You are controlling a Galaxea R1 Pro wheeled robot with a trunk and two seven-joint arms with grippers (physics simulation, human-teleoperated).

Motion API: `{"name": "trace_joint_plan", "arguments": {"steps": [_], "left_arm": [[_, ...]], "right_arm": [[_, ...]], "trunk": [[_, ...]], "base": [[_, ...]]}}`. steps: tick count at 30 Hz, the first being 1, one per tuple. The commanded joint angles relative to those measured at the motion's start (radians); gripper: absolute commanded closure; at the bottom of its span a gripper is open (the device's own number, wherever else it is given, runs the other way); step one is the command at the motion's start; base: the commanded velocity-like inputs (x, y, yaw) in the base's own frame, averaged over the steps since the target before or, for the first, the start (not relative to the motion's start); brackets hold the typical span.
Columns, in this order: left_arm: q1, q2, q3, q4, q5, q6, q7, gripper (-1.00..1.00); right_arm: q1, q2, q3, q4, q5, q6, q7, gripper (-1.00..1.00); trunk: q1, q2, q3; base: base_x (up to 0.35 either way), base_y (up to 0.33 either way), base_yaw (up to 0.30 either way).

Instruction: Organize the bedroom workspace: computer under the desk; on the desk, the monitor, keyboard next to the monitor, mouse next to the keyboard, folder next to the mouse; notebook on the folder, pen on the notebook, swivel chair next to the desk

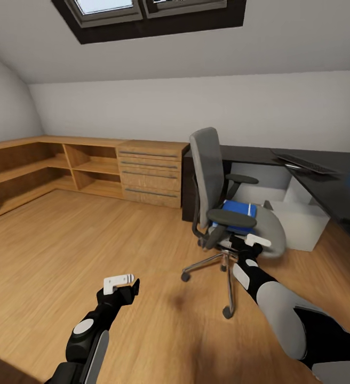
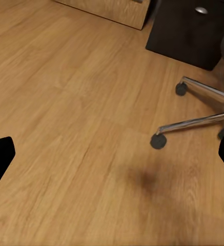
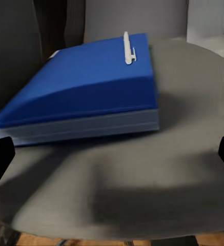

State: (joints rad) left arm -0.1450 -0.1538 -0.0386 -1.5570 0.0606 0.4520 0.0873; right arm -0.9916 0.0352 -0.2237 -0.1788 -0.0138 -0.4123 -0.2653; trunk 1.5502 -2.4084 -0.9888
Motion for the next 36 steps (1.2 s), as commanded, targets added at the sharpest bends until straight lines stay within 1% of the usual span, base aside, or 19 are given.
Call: {"name": "trace_joint_plan", "arguments": {"steps": [1,11,14,18,19,20,22,24,26,28,30,33,36], "left_arm": [[0.0,0.0,-0.001,-0.002,0.007,0.005,0.008,-1.0],[0.0,-0.001,0.0,-0.003,0.008,0.006,0.01,-1.0],[0.0,-0.001,0.002,-0.003,0.008,0.006,0.011,-1.0],[0.0,-0.001,0.005,-0.003,0.009,0.006,0.012,-1.0],[0.0,-0.001,0.009,-0.003,0.01,0.006,0.012,-1.0],[0.0,-0.001,0.009,-0.003,0.01,0.006,0.012,-1.0],[0.0,0.0,0.01,-0.003,0.01,0.005,0.012,-1.0],[0.0,0.0,0.011,-0.003,0.01,0.005,0.012,-1.0],[0.0,0.0,0.011,-0.003,0.01,0.005,0.012,-1.0],[-0.001,0.0,0.011,-0.003,0.01,0.005,0.012,-1.0],[-0.001,0.0,0.012,-0.003,0.01,0.005,0.012,-1.0],[0.0,0.0,0.014,-0.003,0.01,0.005,0.012,-1.0],[0.0,0.0,0.025,-0.003,0.01,0.005,0.012,-1.0]], "right_arm": [[-0.001,-0.001,-0.003,0.001,-0.002,-0.004,0.0,-1.0],[-0.001,-0.007,-0.005,0.001,-0.007,-0.003,0.0,-1.0],[-0.001,-0.014,-0.006,0.001,-0.01,-0.003,-0.001,-1.0],[-0.001,-0.023,-0.007,0.002,-0.034,-0.001,0.0,-1.0],[-0.001,-0.029,-0.008,0.003,-0.117,-0.001,0.002,-1.0],[-0.001,-0.03,-0.008,0.003,-0.134,-0.001,0.004,-1.0],[0.0,-0.036,-0.008,0.003,-0.199,0.0,0.018,-1.0],[0.001,-0.041,-0.008,0.003,-0.224,0.0,0.029,-1.0],[0.003,-0.054,-0.008,0.004,-0.264,0.003,0.057,-1.0],[0.003,-0.059,-0.008,0.004,-0.281,0.004,0.068,-1.0],[0.004,-0.063,-0.008,0.004,-0.313,0.006,0.084,-1.0],[0.004,-0.063,-0.008,0.007,-0.326,0.006,0.09,-1.0],[0.004,-0.06,-0.007,0.018,-0.331,0.006,0.096,-1.0]], "trunk": [[0.0,0.0,0.0],[0.0,0.0,0.006],[0.0,0.0,0.007],[0.0,0.0,0.007],[0.0,0.0,0.007],[0.0,0.0,0.007],[0.0,0.0,0.007],[0.0,0.0,0.007],[0.0,0.0,0.007],[0.0,0.0,0.007],[0.0,0.0,0.007],[0.0,0.0,0.007],[0.0,0.0,0.007]], "base": [[0.0,0.0,-0.215],[0.0,0.0,-0.258],[0.0,0.0,-0.272],[0.0,0.0,-0.273],[0.0,0.0,-0.273],[0.0,0.0,-0.272],[0.0,0.0,-0.262],[0.0,0.0,-0.248],[0.0,0.0,-0.212],[0.0,0.0,-0.172],[0.0,0.0,-0.081],[0.0,0.0,-0.027],[0.0,0.0,-0.009]]}}
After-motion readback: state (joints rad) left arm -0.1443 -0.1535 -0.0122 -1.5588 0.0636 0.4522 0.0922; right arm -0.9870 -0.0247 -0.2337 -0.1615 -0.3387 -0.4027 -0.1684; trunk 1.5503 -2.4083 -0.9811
